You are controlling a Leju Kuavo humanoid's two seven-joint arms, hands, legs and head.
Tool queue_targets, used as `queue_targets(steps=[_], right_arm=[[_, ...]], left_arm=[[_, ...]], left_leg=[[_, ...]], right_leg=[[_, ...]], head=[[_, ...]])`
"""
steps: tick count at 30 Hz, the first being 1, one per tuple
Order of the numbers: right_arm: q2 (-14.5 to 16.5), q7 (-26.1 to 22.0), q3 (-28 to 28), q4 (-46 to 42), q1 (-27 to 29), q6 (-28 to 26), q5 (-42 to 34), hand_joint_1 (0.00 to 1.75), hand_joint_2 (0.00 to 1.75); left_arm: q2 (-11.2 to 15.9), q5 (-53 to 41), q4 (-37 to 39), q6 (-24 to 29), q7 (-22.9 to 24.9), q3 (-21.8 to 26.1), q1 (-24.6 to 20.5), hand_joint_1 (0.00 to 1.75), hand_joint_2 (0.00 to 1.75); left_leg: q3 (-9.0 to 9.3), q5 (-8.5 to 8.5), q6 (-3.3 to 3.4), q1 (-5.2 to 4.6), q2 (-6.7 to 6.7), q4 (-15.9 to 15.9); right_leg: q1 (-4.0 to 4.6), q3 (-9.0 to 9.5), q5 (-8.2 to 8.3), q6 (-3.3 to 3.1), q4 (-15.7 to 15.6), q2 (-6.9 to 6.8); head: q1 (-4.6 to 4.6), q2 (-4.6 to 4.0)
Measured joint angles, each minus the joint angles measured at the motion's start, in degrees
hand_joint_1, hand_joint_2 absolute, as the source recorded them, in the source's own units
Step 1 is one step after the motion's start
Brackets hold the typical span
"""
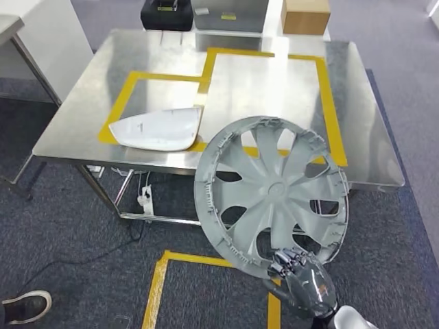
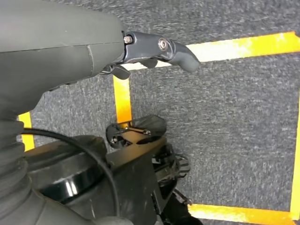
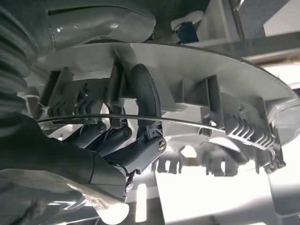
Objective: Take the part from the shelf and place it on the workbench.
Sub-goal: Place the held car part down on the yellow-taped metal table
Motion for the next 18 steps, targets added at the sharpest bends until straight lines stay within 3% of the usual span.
queue_targets(steps=[3, 4, 5, 7, 8, 9, 10, 12, 13, 14, 18], right_arm=[[0.04, 0.01, -0.02, -0.04, 0.12, -0.01, -0.01, 1.75, 1.75], [0.06, 0.02, -0.02, -0.04, 0.13, -0.01, -0.02, 1.75, 1.75], [0.08, 0.04, -0.02, -0.05, 0.13, -0.01, -0.04, 1.75, 1.75], [0.11, 0.03, -0.01, -0.05, 0.13, -0.01, -0.06, 1.75, 1.75], [0.13, 0.02, 0.0, -0.05, 0.14, -0.01, -0.06, 1.75, 1.75], [0.14, 0.01, 0.01, -0.05, 0.15, -0.01, -0.05, 1.75, 1.75], [0.15, 0.0, 0.01, -0.05, 0.15, -0.01, -0.05, 1.75, 1.75], [0.16, 0.0, 0.01, -0.04, 0.17, -0.01, -0.05, 1.75, 1.75], [0.17, 0.01, 0.01, -0.04, 0.12, -0.01, -0.06, 1.75, 1.75], [0.19, -0.01, 0.02, -0.04, 0.1, -0.02, -0.05, 1.75, 1.75], [0.29, 0.02, 0.0, -0.08, 0.01, -0.09, -0.05, 1.75, 1.75]], left_arm=[[0.0, 0.01, 0.0, 0.0, 0.0, -0.02, -0.11, 0.0, 1.75], [0.02, 0.01, 0.0, 0.0, -0.01, -0.04, -0.16, 0.0, 1.75], [0.04, 0.0, 0.0, 0.0, -0.03, -0.05, -0.2, 0.0, 1.75], [0.06, 0.01, 0.0, 0.0, -0.04, -0.07, -0.16, 0.0, 1.75], [0.08, 0.01, 0.0, 0.0, -0.04, -0.07, -0.07, 0.0, 1.75], [0.11, 0.01, 0.0, 0.0, -0.04, -0.07, 0.01, 0.0, 1.75], [0.14, 0.01, 0.0, 0.0, -0.04, -0.07, 0.06, 0.0, 1.75], [0.17, 0.01, 0.0, 0.0, -0.04, -0.06, 0.07, 0.0, 1.75], [0.18, 0.01, 0.01, 0.0, -0.04, -0.05, 0.06, 0.0, 1.75], [0.19, 0.01, 0.01, 0.0, -0.03, -0.05, 0.03, 0.0, 1.75], [0.22, 0.02, 0.02, 0.0, 0.01, -0.07, 0.12, 0.0, 1.75]], left_leg=[[-0.08, -0.68, -0.82, 0.06, 0.17, 0.38], [-0.72, -1.39, -1.19, 0.11, 0.22, 1.86], [-2.14, -2.47, -1.58, 0.23, 0.25, 4.62], [-6.8, -4.72, -2.2, 0.59, 0.28, 12.48], [-8.96, -4.97, -2.37, 0.75, 0.29, 15.46], [-10.31, -4.07, -2.44, 0.85, 0.29, 16.58], [-10.6, -1.93, -2.39, 0.91, 0.29, 15.44], [-8.94, 3.5, -1.98, 0.86, 0.31, 8.99], [-7.89, 5.21, -1.7, 0.7, 0.33, 6.0], [-7.02, 5.64, -1.38, 0.52, 0.36, 3.79], [-5.62, 4.38, -0.32, 0.42, 0.34, 1.02]], right_leg=[[-0.23, 0.9, -0.86, -0.75, -1.41, 0.12], [-0.39, 1.33, -1.01, -1.02, -1.71, 0.03], [-0.52, 1.81, -1.21, -1.26, -1.93, -0.09], [-0.51, 2.61, -1.81, -1.54, -2.03, -0.23], [-0.52, 3.06, -2.17, -1.55, -2.03, -0.22], [-0.52, 3.6, -2.57, -1.51, -2.03, -0.17], [-0.53, 4.24, -3.01, -1.42, -2.03, -0.11], [-0.56, 5.47, -3.96, -1.13, -2.16, -0.05], [-0.5, 5.95, -4.38, -0.87, -2.23, -0.03], [-0.48, 6.16, -4.64, -0.58, -2.34, -0.02], [-0.52, 6.17, -5.02, 0.63, -2.79, -0.16]], head=[[0.09, 0.02], [0.05, 0.02], [0.0, 0.02], [-0.1, 0.02], [-0.12, 0.02], [-0.11, 0.02], [-0.12, 0.02], [-0.1, 0.02], [-0.11, 0.01], [-0.15, 0.01], [-0.21, 0.02]])
